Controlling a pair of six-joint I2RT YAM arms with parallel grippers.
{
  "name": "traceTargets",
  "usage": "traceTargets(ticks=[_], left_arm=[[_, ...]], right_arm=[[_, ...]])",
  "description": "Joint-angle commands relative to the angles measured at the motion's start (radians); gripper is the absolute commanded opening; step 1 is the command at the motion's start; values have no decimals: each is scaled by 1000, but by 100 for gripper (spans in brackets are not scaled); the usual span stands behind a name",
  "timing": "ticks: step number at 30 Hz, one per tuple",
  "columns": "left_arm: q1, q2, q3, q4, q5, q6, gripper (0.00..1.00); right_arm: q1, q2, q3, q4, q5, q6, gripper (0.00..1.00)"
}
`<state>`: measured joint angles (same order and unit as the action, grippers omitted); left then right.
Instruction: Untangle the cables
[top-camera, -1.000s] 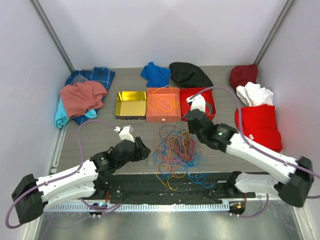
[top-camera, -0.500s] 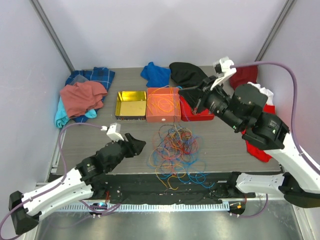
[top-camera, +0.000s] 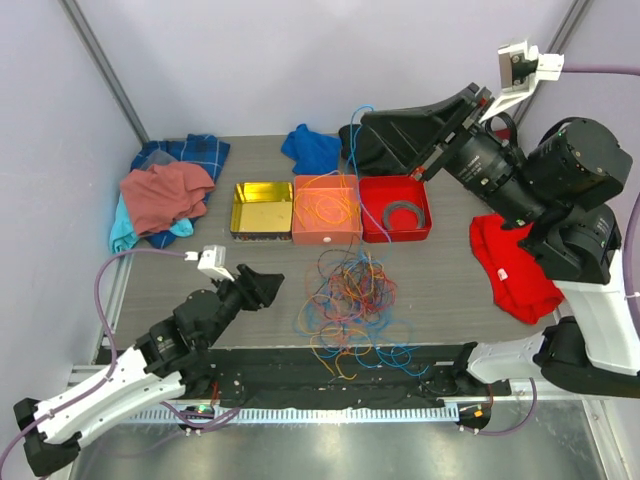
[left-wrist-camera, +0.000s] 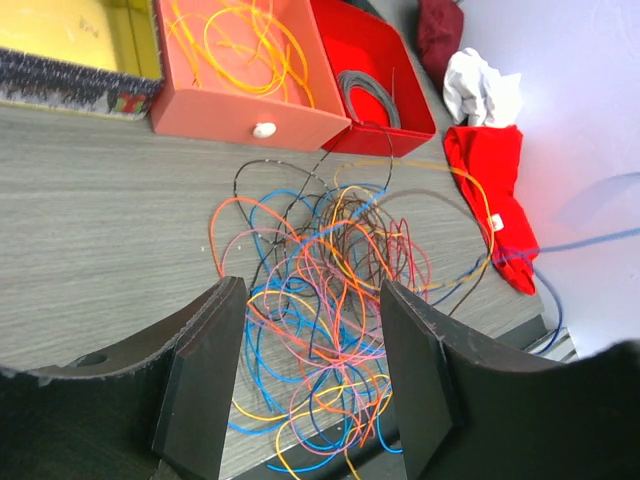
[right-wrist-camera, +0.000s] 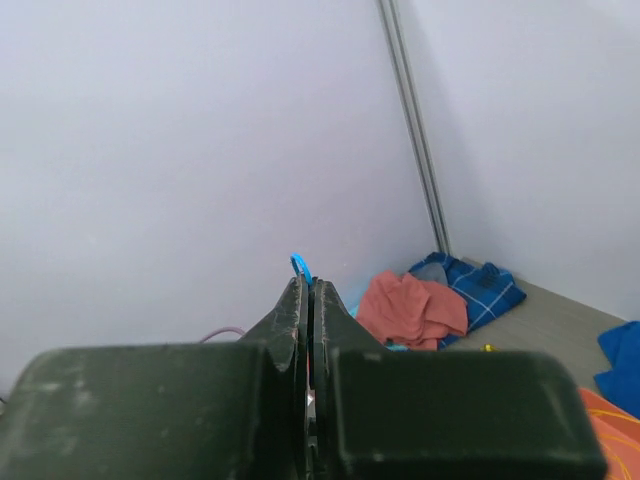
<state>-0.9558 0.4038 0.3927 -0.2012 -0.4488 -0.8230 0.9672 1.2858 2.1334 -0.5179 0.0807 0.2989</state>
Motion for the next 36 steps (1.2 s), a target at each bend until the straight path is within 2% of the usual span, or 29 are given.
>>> traceTargets(ticks=[1,3,4,5,6,11,14,24,28,33,36], left_arm=[[-3,-37,11,179,33,105,62],[-3,-48,-15,284,65,148,73],[-3,-51,-41,413,100,188,81],[-3,-42,-54,468,117,206,98],[-3,-31,-58,524,127,222,100],[-4,128,3,676,214,295,100],[-6,173,9,765,263,294,100],[-6,240,8,822,340,283,100],[-11,317,3,894,352,277,100],[-14,493,11,999,360,266,100],[-20,546,21,1040,371,255,93]], right_arm=[[5,4,-21,32,-56,34,1],[4,-12,-107,56,-53,54,1],[5,-29,-136,67,-52,62,1],[5,-34,-182,82,-52,74,1],[5,-37,-197,88,-52,75,1],[4,-36,-242,96,-52,95,1],[4,-34,-248,87,-48,100,1],[4,-36,-302,105,-64,121,1],[5,-25,-311,124,-103,138,1],[8,-19,-309,127,-122,154,1],[8,-23,-311,118,-114,146,1]])
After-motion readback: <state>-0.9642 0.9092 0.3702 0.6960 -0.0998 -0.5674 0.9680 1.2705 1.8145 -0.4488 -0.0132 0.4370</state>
